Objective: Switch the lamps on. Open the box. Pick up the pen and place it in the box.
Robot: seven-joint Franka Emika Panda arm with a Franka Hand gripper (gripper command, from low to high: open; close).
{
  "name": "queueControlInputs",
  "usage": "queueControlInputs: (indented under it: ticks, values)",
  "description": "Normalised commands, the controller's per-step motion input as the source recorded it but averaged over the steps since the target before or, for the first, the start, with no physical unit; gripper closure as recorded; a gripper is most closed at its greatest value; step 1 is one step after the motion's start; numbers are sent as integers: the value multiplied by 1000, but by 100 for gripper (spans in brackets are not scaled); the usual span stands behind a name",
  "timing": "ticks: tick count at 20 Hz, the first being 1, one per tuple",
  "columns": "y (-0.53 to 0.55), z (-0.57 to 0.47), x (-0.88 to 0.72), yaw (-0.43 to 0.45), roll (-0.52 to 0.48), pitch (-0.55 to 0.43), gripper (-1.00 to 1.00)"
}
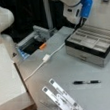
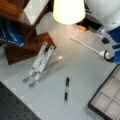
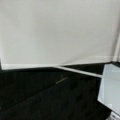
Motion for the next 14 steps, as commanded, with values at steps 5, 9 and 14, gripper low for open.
queueControlInputs:
  ticks: [5,9,14]
  values:
    - [-473,-24,237,166,-464,72,-100]
    - [-526,-36,294,159,-507,88,-100]
    - [-297,-8,301,96,-521,93,-100]
